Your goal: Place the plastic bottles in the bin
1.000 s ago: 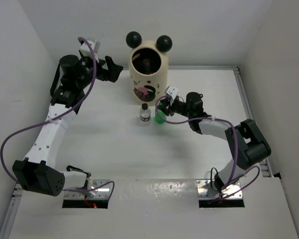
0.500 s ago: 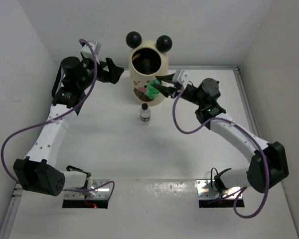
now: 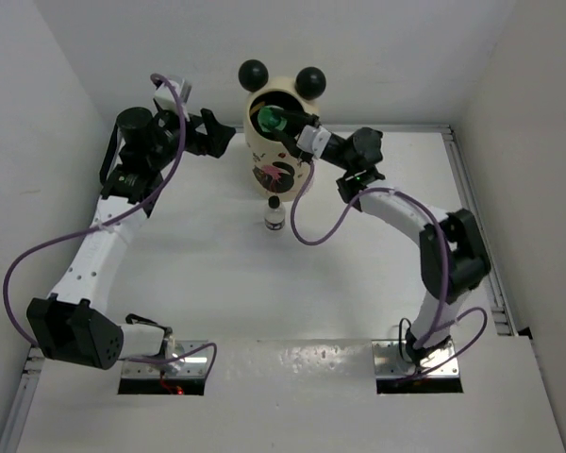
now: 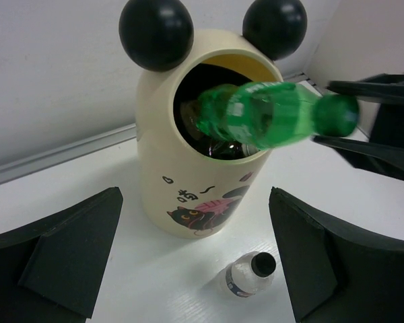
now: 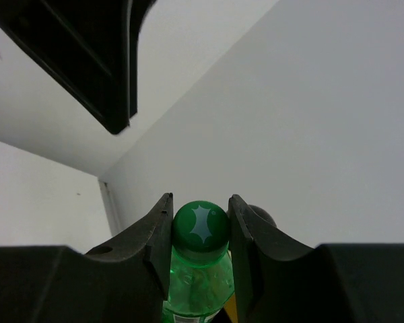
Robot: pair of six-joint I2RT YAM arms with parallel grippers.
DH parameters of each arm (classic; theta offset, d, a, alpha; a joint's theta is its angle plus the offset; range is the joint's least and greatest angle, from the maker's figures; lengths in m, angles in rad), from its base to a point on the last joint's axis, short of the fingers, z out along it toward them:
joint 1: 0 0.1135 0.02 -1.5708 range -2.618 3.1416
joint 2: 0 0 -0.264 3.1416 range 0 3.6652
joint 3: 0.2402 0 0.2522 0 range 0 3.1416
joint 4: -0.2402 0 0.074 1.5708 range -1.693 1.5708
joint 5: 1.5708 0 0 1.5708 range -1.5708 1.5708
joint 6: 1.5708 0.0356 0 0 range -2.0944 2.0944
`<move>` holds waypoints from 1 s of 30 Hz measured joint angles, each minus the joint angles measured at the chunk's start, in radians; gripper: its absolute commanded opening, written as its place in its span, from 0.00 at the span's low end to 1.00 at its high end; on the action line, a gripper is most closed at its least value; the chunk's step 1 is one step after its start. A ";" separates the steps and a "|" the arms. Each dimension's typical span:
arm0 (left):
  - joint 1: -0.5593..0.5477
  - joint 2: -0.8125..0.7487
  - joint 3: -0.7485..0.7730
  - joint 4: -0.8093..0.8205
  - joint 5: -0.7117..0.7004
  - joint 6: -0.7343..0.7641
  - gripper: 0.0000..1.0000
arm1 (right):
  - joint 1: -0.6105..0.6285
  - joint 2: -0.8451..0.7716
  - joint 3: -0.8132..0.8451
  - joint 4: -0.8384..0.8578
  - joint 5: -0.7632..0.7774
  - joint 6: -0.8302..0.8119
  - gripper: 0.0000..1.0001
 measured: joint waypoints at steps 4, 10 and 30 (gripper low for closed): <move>0.000 0.013 0.000 0.001 0.000 0.000 0.98 | -0.019 0.148 0.078 0.112 -0.031 -0.043 0.00; 0.000 0.019 -0.006 0.003 -0.001 0.000 0.98 | -0.043 0.257 0.138 0.194 -0.100 -0.129 0.00; 0.000 0.027 -0.017 0.003 0.001 0.004 0.98 | -0.091 0.373 0.190 0.159 -0.181 -0.426 0.04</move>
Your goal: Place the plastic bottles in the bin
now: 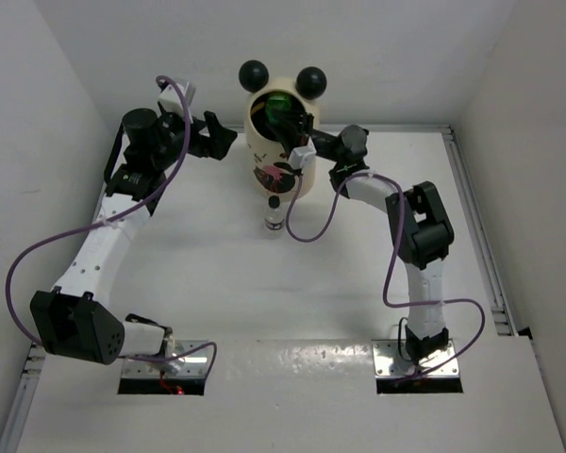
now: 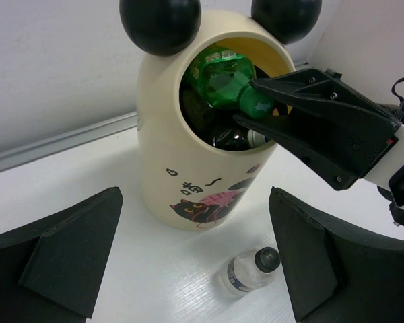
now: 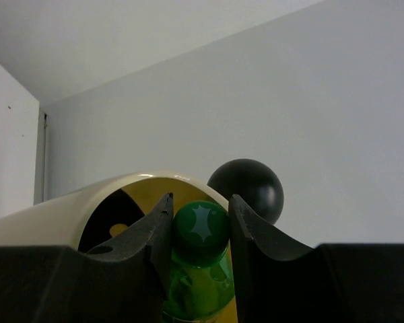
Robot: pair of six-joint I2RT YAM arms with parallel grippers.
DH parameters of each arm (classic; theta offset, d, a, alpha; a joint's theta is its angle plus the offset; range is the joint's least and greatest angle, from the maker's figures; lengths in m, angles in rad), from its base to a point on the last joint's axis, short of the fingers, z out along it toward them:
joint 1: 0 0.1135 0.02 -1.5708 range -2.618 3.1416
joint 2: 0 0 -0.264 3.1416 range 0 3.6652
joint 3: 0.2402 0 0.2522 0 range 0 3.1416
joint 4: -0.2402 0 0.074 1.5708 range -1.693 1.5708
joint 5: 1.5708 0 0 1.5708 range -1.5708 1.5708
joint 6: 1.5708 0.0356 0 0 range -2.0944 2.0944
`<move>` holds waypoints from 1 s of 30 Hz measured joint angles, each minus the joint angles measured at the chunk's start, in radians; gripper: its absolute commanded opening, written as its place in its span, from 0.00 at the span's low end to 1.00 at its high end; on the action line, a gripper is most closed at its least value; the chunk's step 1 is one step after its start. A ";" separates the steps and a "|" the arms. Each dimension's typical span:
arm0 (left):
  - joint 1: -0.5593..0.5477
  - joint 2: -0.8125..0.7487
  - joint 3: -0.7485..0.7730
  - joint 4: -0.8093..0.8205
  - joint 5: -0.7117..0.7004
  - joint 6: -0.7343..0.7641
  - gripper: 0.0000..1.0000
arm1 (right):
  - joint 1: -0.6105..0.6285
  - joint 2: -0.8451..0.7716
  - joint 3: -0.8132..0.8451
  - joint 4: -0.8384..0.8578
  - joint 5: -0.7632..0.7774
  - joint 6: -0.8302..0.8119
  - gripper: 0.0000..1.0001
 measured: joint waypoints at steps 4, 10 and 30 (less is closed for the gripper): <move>0.004 0.000 0.000 0.000 0.000 0.000 0.98 | -0.002 0.000 0.011 -0.035 0.005 -0.027 0.36; 0.008 0.000 0.000 0.000 0.000 0.000 0.98 | -0.001 -0.003 0.017 -0.023 0.031 -0.008 0.67; -0.001 -0.029 -0.009 -0.021 0.007 0.000 0.98 | 0.037 -0.525 -0.058 -0.310 0.159 0.589 0.40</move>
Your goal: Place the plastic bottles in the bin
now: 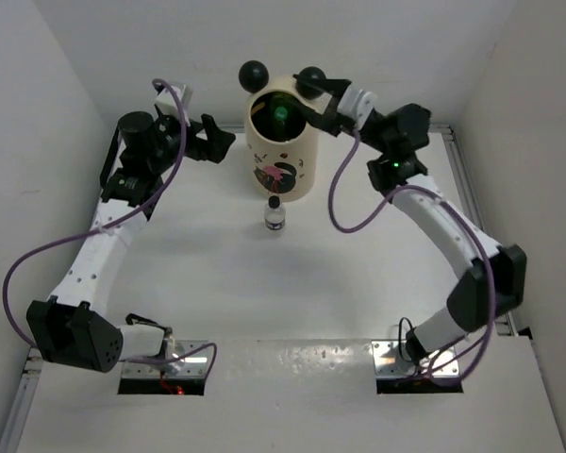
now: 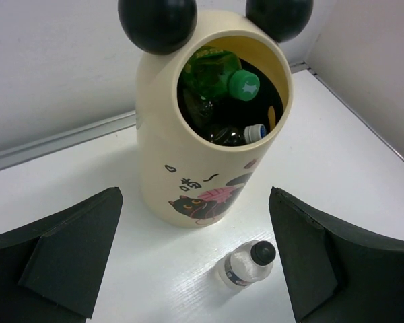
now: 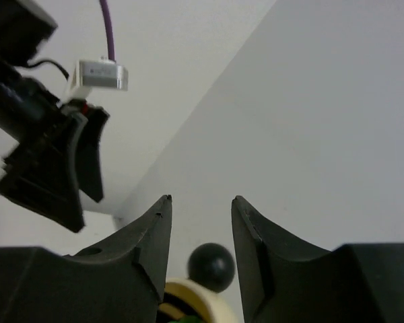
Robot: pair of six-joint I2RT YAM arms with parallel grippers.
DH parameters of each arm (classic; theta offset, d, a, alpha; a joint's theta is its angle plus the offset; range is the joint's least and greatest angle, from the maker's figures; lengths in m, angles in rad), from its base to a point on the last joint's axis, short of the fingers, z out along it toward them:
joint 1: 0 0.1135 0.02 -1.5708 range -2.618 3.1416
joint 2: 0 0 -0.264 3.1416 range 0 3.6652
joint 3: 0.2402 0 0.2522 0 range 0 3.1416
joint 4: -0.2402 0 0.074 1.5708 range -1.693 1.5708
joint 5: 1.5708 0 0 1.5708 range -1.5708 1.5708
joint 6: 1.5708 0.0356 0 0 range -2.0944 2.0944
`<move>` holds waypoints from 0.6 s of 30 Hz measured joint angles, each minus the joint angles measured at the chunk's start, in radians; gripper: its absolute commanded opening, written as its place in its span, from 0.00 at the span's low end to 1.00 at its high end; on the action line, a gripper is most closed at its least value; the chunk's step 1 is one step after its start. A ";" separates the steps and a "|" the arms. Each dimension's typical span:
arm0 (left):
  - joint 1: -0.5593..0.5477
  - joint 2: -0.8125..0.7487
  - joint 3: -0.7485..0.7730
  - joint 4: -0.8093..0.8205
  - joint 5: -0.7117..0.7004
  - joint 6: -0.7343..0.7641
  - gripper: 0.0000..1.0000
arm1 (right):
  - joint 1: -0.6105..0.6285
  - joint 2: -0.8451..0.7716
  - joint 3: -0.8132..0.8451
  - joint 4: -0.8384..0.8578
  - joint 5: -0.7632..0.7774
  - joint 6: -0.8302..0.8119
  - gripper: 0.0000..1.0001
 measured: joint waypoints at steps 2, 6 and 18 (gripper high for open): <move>-0.002 -0.025 -0.014 -0.001 -0.001 0.001 0.98 | -0.012 -0.084 0.027 -0.168 0.002 0.072 0.43; -0.004 -0.075 -0.049 -0.002 -0.008 0.001 0.98 | -0.035 -0.229 -0.060 -0.402 0.010 0.166 0.52; -0.005 -0.090 -0.064 -0.008 -0.011 0.002 0.99 | 0.037 -0.101 -0.380 -0.659 0.074 0.161 0.73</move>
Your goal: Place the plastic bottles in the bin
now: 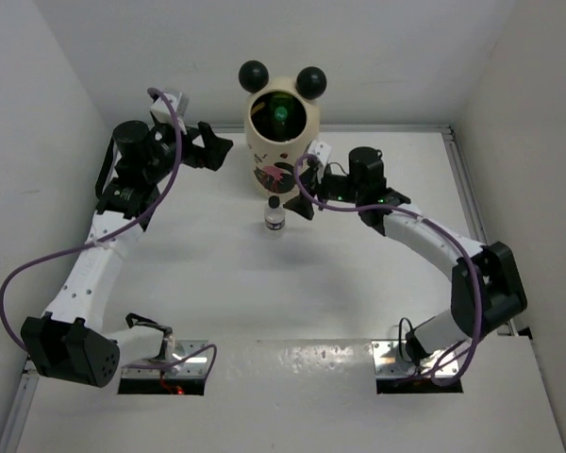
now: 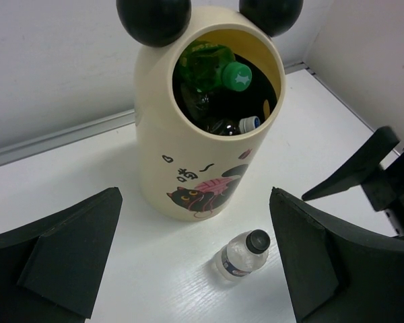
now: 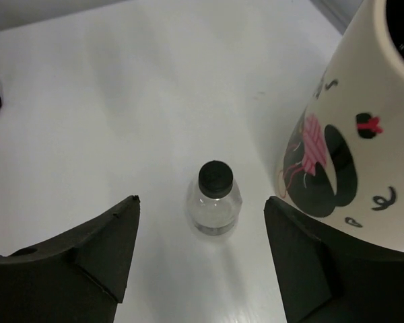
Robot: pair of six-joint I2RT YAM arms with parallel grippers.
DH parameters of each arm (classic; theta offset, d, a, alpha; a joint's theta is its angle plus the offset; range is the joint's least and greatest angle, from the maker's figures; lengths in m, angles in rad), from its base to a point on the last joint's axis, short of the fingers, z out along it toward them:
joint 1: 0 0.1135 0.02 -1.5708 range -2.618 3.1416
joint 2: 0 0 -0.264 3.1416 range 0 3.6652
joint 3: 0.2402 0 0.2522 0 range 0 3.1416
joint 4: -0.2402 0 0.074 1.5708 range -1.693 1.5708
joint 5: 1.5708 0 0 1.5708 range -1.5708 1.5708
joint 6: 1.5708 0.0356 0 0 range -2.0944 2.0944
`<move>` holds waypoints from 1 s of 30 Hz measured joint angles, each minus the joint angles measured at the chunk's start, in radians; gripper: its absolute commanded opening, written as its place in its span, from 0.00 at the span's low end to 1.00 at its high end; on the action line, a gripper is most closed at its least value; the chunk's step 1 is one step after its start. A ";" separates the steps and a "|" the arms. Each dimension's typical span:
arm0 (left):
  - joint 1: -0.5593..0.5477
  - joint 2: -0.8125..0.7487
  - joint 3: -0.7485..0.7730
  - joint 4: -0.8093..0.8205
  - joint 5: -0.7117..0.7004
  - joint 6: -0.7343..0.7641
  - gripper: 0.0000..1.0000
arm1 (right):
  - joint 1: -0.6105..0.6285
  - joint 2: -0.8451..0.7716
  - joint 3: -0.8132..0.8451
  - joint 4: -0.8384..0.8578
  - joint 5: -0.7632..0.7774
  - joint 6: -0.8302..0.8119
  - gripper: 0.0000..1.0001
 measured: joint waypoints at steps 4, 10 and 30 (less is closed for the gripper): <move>-0.003 0.004 0.000 0.000 -0.001 0.001 0.99 | 0.019 0.055 -0.012 0.031 0.006 -0.010 0.71; -0.005 0.029 0.001 -0.008 -0.007 0.006 0.99 | 0.051 0.127 -0.012 0.090 0.007 -0.009 0.72; -0.007 0.060 0.008 -0.052 -0.034 0.032 0.99 | 0.076 0.343 0.014 0.257 0.032 0.032 0.79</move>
